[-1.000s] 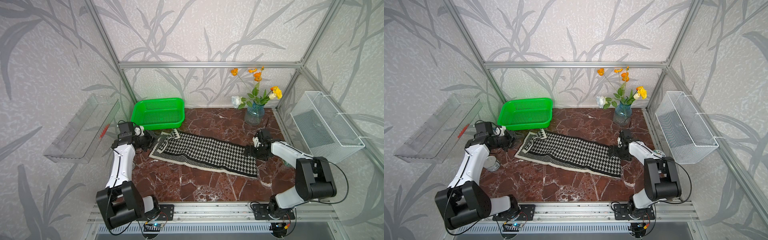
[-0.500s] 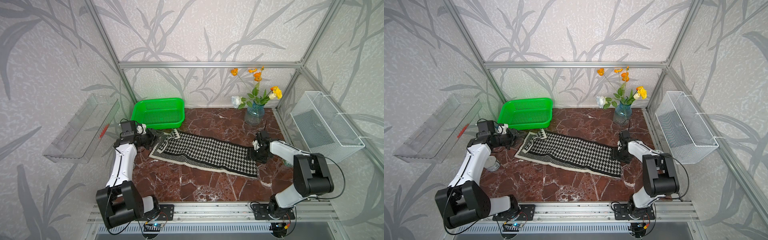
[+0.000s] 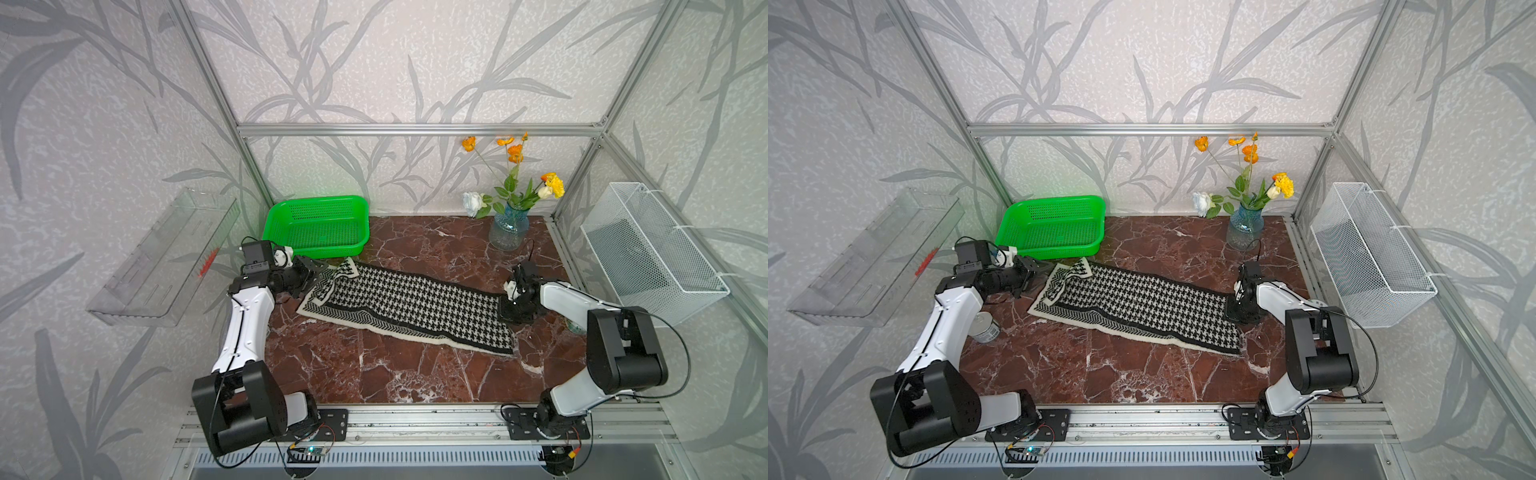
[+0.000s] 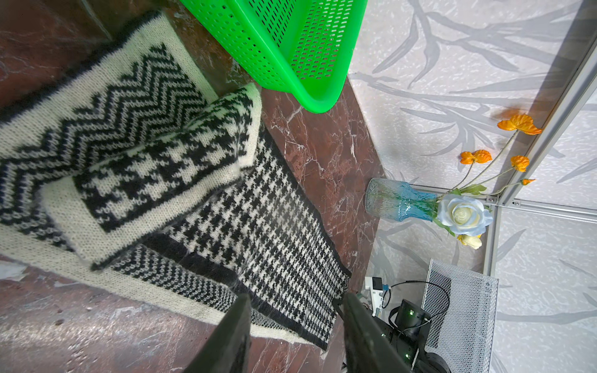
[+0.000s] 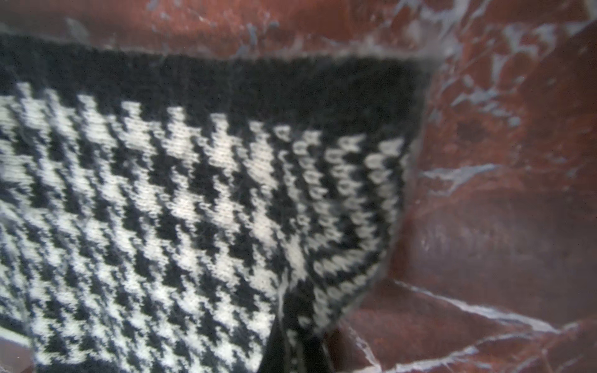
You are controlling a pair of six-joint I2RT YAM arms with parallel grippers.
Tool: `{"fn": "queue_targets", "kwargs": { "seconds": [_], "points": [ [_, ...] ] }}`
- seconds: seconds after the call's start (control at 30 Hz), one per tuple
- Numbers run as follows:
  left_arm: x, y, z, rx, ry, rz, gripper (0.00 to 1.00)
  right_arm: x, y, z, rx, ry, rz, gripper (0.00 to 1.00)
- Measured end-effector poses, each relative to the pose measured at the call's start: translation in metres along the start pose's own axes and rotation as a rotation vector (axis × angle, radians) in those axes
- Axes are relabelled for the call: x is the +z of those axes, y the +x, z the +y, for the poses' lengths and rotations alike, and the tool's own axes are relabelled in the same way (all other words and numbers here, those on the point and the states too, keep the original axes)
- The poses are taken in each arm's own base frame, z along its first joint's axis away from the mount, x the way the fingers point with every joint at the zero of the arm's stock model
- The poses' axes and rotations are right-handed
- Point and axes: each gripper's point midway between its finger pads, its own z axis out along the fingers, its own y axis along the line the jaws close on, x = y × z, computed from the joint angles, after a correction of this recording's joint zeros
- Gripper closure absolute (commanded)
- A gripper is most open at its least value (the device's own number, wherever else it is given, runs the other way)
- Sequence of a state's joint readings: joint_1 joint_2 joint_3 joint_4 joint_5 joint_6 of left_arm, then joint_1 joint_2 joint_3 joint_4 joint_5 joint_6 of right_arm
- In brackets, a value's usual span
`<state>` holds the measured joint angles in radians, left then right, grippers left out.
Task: Roll up the scarf and place it into the basket
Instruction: Flatten out the scarf at the center of the board.
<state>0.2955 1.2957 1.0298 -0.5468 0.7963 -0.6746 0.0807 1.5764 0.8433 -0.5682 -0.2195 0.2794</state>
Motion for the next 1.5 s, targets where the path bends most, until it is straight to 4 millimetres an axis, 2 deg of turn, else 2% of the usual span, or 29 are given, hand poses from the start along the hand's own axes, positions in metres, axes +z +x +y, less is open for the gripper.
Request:
{"fn": "queue_targets", "kwargs": {
  "seconds": [0.13, 0.23, 0.47, 0.6, 0.73, 0.87, 1.0, 1.13, 1.23, 1.5],
  "points": [
    [0.006, 0.005, 0.0, 0.015, -0.015, 0.009, 0.54, -0.014, -0.004, 0.006, -0.013, -0.024, -0.047, 1.0],
    [0.017, 0.009, 0.003, 0.028, -0.043, 0.025, 0.54, -0.038, -0.011, 0.015, -0.033, -0.049, -0.117, 1.0],
    [0.036, 0.019, 0.01, 0.06, -0.121, 0.045, 0.54, -0.142, -0.049, 0.046, -0.107, -0.119, -0.416, 1.0],
    [0.041, 0.025, 0.013, 0.094, -0.161, 0.052, 0.54, -0.178, -0.055, 0.05, -0.118, -0.127, -0.505, 1.0],
    [0.054, 0.042, 0.019, 0.158, -0.227, 0.105, 0.54, -0.18, -0.051, 0.047, -0.111, -0.122, -0.495, 1.0],
    [0.075, 0.065, 0.036, 0.223, -0.334, 0.189, 0.54, -0.179, -0.048, 0.046, -0.106, -0.119, -0.481, 1.0],
    [0.091, 0.073, 0.055, 0.255, -0.453, 0.244, 0.53, -0.178, -0.048, 0.048, -0.108, -0.13, -0.476, 1.0],
    [0.096, 0.07, 0.072, 0.276, -0.561, 0.24, 0.5, -0.178, -0.047, 0.05, -0.108, -0.142, -0.472, 1.0],
    [0.091, 0.066, 0.082, 0.26, -0.631, 0.216, 0.46, -0.179, -0.048, 0.05, -0.11, -0.146, -0.476, 1.0],
    [0.069, 0.029, 0.097, 0.164, -0.757, 0.075, 0.4, -0.179, -0.049, 0.052, -0.112, -0.152, -0.478, 1.0]
  ]
}}
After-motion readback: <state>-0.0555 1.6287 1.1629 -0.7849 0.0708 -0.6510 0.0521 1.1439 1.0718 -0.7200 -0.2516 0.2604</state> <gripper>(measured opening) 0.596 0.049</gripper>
